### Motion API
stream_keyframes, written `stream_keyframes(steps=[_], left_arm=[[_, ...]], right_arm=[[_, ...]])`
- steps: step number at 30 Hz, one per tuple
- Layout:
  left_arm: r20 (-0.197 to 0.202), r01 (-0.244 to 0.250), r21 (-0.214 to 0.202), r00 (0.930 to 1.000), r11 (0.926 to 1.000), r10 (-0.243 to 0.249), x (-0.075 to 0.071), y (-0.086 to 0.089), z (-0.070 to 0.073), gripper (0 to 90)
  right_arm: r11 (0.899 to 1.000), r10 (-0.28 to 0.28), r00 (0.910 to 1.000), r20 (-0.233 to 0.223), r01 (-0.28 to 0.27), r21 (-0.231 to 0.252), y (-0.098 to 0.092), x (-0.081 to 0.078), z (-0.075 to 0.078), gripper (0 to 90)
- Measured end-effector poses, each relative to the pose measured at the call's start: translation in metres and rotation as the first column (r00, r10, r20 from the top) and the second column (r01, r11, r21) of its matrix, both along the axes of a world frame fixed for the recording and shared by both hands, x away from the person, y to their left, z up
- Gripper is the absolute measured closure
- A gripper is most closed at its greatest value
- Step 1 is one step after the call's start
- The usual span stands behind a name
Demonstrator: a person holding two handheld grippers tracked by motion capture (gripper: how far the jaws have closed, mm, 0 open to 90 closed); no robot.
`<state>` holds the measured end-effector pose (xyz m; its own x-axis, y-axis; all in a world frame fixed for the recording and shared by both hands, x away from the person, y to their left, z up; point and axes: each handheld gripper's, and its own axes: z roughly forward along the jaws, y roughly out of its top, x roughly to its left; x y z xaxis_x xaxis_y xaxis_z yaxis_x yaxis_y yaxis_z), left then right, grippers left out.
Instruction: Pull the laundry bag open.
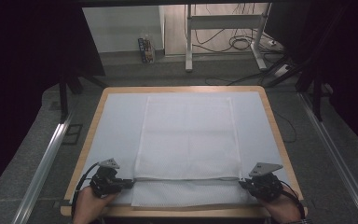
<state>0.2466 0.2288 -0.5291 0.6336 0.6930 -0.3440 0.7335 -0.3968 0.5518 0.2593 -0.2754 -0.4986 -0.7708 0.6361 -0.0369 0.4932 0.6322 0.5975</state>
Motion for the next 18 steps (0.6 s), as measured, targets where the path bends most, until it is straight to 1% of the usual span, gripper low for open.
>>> stream_keyframes(steps=[3, 4, 8, 12, 18], left_arm=[[0.004, 0.004, 0.024, 1.0, 0.9997, -0.005, -0.0002, -0.0016, -0.0007, 85.0], [0.008, -0.002, 0.027, 1.0, 0.9996, 0.002, -0.0005, -0.0024, -0.0008, 83.9], [0.048, -0.015, 0.053, 0.9988, 0.9985, 0.012, -0.0017, -0.0039, 0.0003, 74.2], [0.084, -0.016, 0.073, 0.9964, 0.9972, 0.01, -0.0026, -0.0053, 0.0014, 65.1], [0.112, -0.031, 0.1, 0.9935, 0.9945, 0.02, -0.0035, -0.0071, 0.0009, 50.1]], right_arm=[[1.0, 0.004, 1.0, -0.008, -0.004, -0.011, 0.0007, 0.0005, -0.0015, 78.4], [1.0, 0.004, 1.0, -0.007, -0.004, -0.012, 0.0011, 0.0003, -0.0017, 76.7], [1.0, 0.009, 0.9999, 0.006, -0.009, 0.004, 0.0009, 0.0007, -0.0013, 67.6], [1.0, 0.009, 0.9996, 0.026, -0.01, 0.012, 0.001, 0.0017, -0.0012, 58.9], [1.0, 0.01, 0.9988, 0.048, -0.011, 0.024, 0.0004, 0.0042, -0.0016, 45.2]])
